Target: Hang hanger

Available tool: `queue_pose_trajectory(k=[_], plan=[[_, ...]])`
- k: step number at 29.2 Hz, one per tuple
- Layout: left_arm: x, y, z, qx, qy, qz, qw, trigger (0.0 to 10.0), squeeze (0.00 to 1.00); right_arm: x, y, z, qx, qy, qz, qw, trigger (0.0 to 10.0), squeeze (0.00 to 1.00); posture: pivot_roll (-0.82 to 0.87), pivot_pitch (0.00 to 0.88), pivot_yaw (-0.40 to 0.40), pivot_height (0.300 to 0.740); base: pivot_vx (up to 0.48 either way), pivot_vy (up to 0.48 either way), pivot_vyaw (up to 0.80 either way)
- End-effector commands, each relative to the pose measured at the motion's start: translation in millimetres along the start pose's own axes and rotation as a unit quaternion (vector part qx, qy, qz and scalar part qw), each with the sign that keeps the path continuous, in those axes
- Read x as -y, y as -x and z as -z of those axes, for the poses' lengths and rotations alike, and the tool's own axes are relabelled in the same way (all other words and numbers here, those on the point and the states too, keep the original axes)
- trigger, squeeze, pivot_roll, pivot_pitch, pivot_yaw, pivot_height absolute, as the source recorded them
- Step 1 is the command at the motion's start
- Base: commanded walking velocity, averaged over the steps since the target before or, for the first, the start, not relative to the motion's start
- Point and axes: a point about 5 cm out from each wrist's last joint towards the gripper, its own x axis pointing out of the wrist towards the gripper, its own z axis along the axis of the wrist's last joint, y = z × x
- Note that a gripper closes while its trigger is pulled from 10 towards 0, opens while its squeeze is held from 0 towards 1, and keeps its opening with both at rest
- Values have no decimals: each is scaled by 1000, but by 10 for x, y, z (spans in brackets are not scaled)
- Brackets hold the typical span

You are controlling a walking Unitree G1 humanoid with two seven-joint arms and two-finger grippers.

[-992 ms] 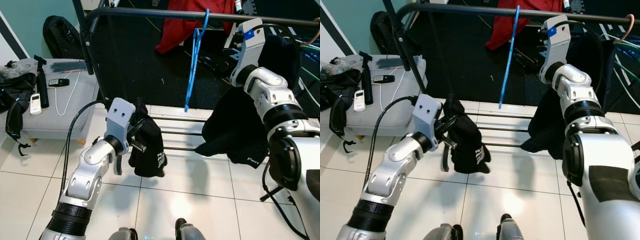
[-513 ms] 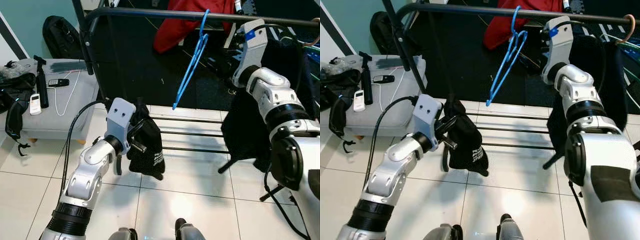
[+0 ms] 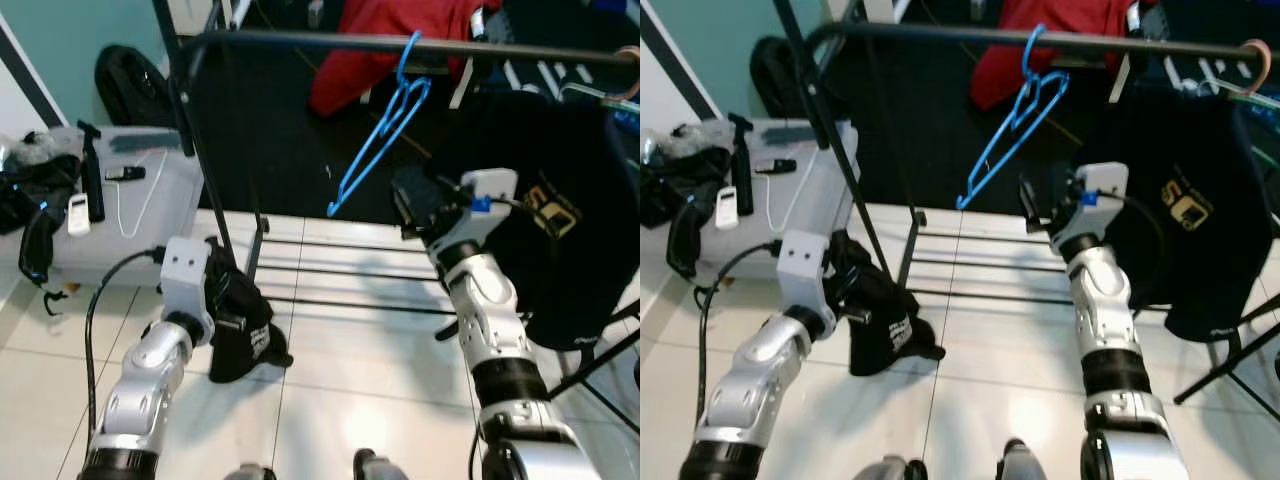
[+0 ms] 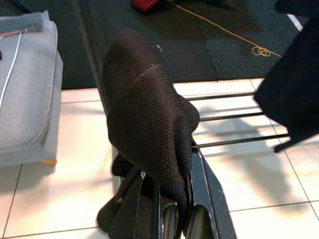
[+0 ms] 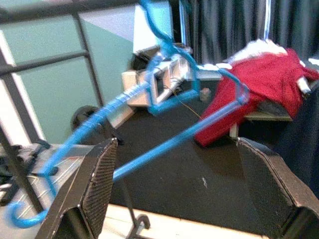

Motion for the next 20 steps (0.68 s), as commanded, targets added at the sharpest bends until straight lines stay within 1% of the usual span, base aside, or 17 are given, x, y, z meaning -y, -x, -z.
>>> queue_pose_trajectory(k=[1,2,3,4,5,6,8,11,13,15,18,20], plan=[[19,12,87,-5,-7,-2,1000,10000,0,-55,179,130,-14,-1,16,1000,10000,0,-67,139,22,740,0,0,0],[19,12,87,-5,-7,-2,1000,10000,0,-55,179,130,-14,-1,16,1000,10000,0,-67,139,22,740,0,0,0],[41,-7,128,-7,-10,-2,1000,10000,0,-119,339,293,-33,-2,26,999,10000,0,-68,135,22,740,0,0,0],[62,-24,156,-10,-12,-1,1000,10000,0,-155,454,417,-50,-7,35,998,10000,0,-69,134,23,740,0,0,0],[89,-37,173,-11,-11,2,1000,10000,0,-168,532,522,-68,-11,44,997,10000,0,-69,138,24,740,0,0,0],[105,-44,183,-11,-10,4,1000,10000,0,-173,573,580,-79,-15,49,996,10000,0,-69,138,24,740,0,0,0],[128,-56,184,-11,-9,5,1000,10000,0,-197,626,579,-89,-19,57,994,10000,0,-69,140,24,740,0,0,0],[131,-59,184,-11,-9,5,1000,10000,0,-204,636,568,-90,-19,58,994,10000,0,-69,140,24,740,0,0,0],[202,-88,139,0,-12,22,1000,10000,0,-225,650,594,-105,-15,54,993,10000,0,-70,140,27,740,0,0,0],[227,-101,114,6,-11,29,1000,10000,0,-236,669,610,-114,-12,51,992,10000,0,-70,140,27,740,0,0,0],[256,-153,64,19,-7,36,999,10000,0,-257,807,681,-146,-12,58,987,10000,0,-71,136,32,740,326,0,0],[256,-153,64,19,-7,36,999,10000,0,-257,807,681,-146,-12,58,987,10000,0,-71,136,32,740,356,0,0]])
